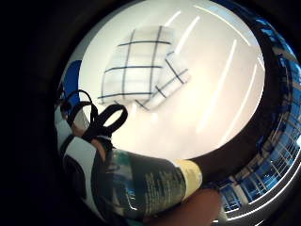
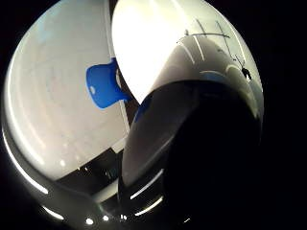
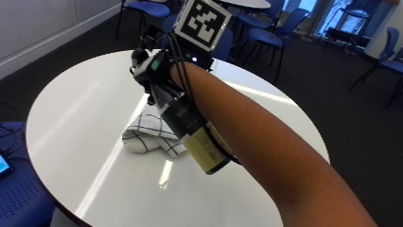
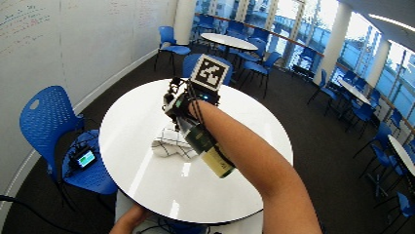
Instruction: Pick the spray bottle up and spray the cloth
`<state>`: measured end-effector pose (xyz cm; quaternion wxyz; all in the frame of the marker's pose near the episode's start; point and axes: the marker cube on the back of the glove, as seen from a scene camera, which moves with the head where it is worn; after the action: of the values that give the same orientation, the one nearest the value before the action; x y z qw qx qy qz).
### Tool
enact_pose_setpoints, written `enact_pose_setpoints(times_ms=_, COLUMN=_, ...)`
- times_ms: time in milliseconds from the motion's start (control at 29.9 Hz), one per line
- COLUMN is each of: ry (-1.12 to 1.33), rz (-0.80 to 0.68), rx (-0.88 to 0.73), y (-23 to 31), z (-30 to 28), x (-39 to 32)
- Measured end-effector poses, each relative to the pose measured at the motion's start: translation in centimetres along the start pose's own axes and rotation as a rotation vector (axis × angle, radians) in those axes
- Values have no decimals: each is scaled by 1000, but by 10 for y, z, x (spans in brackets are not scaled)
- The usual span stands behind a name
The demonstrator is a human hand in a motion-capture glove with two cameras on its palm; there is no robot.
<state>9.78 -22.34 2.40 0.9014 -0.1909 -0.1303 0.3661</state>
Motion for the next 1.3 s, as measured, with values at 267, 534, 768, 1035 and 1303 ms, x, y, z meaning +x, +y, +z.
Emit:
enact_pose_setpoints(times_ms=267, ry=-171, rz=-124, rx=282, y=11, z=-33, x=-46)
enact_pose_setpoints(times_ms=534, ry=-503, rz=-458, rx=555, y=24, z=-48, x=-67)
enact_pose_setpoints(times_ms=768, ry=-786, rz=-602, rx=760, y=16, z=-53, x=-59)
enact_pose_setpoints(times_ms=1035, ry=-836, rz=-621, rx=850, y=-4, z=-45, x=-46)
enact_pose_setpoints(times_ms=1303, ry=-819, rz=-647, rx=918, y=-5, z=-69, x=-41)
